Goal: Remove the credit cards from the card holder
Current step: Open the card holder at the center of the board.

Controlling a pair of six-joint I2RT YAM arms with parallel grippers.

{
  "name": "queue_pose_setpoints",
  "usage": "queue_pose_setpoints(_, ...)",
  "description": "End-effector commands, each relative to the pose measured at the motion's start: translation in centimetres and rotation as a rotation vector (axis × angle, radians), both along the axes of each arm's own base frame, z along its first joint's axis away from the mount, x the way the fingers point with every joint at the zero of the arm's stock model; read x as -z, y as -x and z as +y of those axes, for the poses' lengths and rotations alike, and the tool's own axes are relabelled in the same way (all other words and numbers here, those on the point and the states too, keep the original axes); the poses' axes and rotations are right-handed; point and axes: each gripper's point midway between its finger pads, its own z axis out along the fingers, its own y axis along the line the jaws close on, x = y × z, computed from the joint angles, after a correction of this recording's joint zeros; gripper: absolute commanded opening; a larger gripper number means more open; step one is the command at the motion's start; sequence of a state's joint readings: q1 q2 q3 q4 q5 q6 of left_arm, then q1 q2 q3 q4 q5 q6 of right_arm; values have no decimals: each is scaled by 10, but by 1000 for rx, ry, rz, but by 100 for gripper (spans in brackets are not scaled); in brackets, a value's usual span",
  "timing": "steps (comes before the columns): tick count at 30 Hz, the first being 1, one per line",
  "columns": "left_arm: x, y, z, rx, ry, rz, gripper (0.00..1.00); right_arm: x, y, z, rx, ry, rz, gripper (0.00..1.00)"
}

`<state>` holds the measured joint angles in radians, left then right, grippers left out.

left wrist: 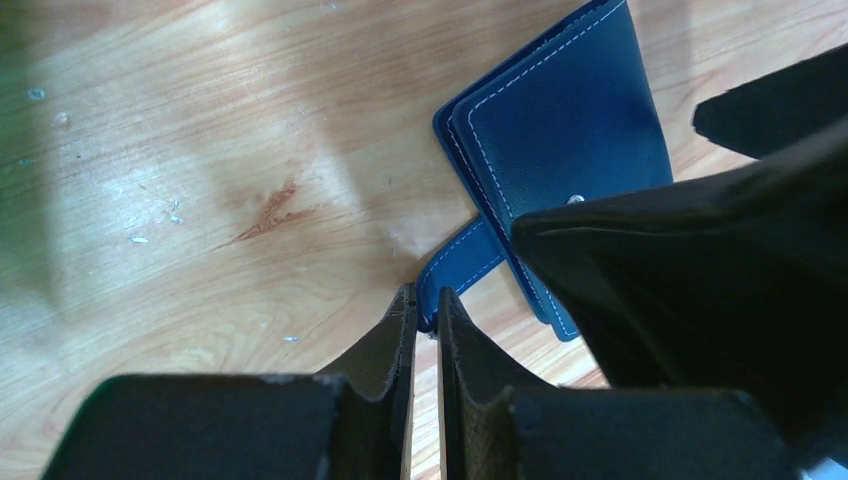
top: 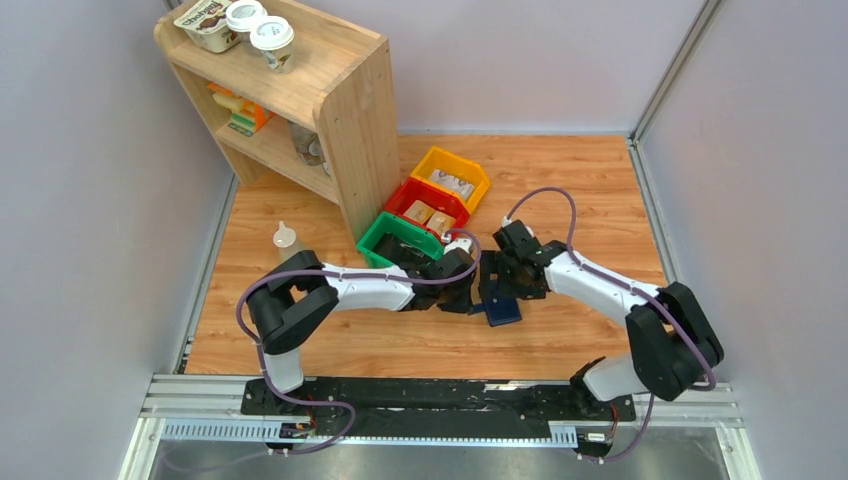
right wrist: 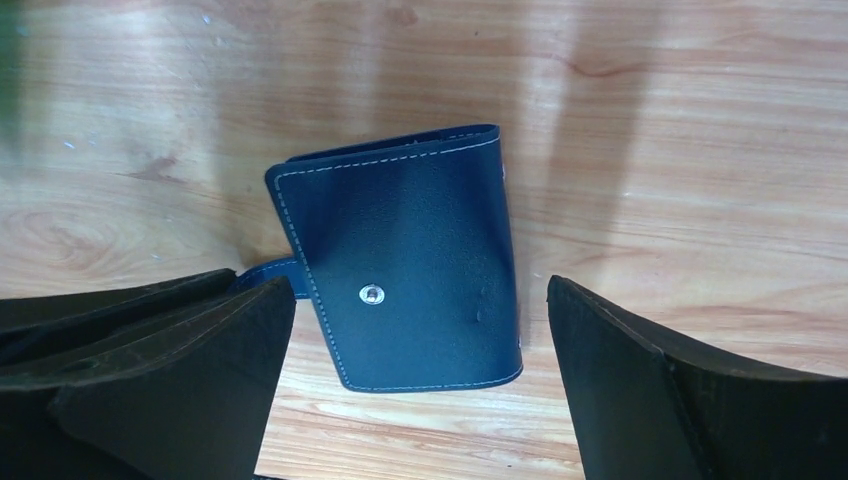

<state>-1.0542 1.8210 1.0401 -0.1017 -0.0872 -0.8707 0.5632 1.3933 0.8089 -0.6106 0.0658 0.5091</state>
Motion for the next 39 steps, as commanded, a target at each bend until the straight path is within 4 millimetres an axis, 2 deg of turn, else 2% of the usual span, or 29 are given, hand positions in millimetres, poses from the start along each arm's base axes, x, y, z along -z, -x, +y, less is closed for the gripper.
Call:
queue_pose_setpoints(1,-18,3,-1,45,28,-38,7,7,-11,9,-8,27,-11,100)
queue_pose_setpoints(6,-26,4,0,107,17,-64,6,15,-5,18,-41,58,19,100)
queue_pose_setpoints(8,-27,6,4,127,5,-60,1,15,-8,6,-9,124,13,100)
queue_pose_setpoints(10,-28,6,9,143,-12,-67,0,10,-7,0,8,144,7,100)
queue_pose_setpoints(18,-32,4,37,192,-78,-98,0,-10,-3,-14,83,80,3,100)
queue_pose_setpoints(29,-50,3,54,263,-82,-155,0,-5,12,-47,268,6,37,96)
queue_pose_setpoints(32,-69,5,50,296,-42,-174,0,1,22,-60,344,-7,52,96)
queue_pose_setpoints(35,-89,5,37,334,14,-199,0,3,27,-62,350,-26,45,97)
queue_pose_setpoints(37,-110,3,17,368,81,-206,0,1,27,-62,352,-36,33,97)
queue_pose_setpoints(38,-111,9,7,396,113,-172,0,-3,26,-63,358,-37,15,98)
queue_pose_setpoints(39,-125,6,-4,401,152,-179,0,-7,25,-65,370,-41,-7,99)
